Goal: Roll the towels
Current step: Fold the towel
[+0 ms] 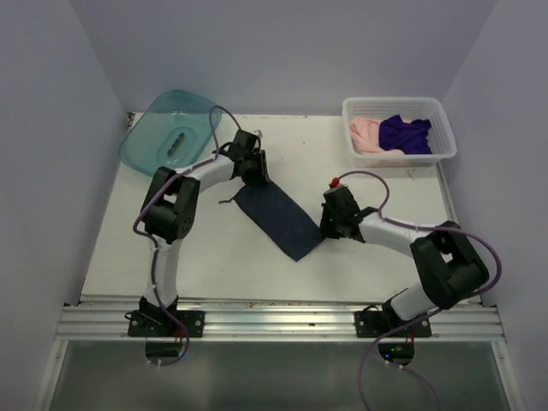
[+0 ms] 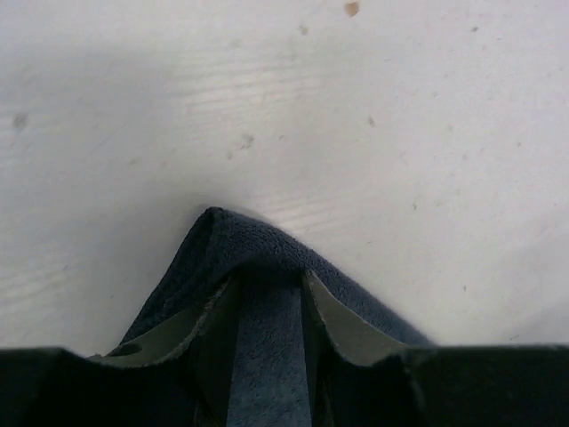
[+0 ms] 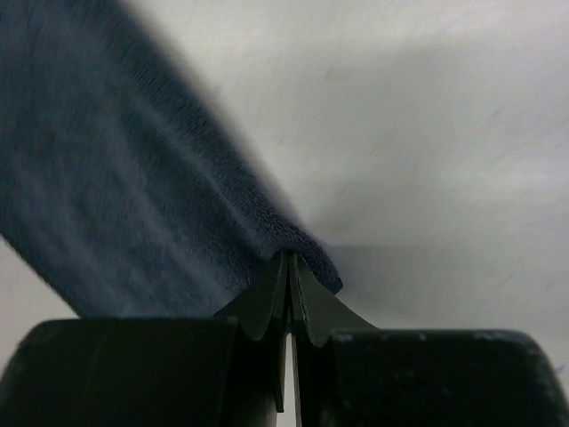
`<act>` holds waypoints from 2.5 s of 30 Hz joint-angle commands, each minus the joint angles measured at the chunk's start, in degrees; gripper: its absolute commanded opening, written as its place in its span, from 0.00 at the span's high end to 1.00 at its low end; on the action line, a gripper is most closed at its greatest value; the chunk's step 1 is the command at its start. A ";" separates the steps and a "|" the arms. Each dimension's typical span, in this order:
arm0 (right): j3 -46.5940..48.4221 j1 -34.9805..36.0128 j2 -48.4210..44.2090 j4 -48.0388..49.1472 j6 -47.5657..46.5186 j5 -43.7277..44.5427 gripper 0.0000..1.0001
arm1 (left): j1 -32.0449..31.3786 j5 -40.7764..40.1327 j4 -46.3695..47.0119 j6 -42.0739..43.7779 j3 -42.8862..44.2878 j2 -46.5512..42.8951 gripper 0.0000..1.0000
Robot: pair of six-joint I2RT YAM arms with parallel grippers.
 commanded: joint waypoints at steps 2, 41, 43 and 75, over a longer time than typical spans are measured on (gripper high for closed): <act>-6.25 10.17 -4.74 -5.13 9.24 -2.72 0.95 | -2.83 2.78 -2.84 3.18 9.21 7.45 0.64; -3.08 12.11 -5.45 -7.96 5.82 2.91 0.93 | -6.00 -7.95 -5.31 5.65 -1.23 -1.07 0.71; -3.95 12.90 -5.71 -7.52 7.23 2.39 0.93 | -6.00 -7.95 -5.22 5.56 0.18 0.34 0.71; -4.14 20.02 -8.18 -9.71 8.55 3.61 0.93 | -17.07 -4.96 -2.06 -5.86 -32.33 -35.51 0.52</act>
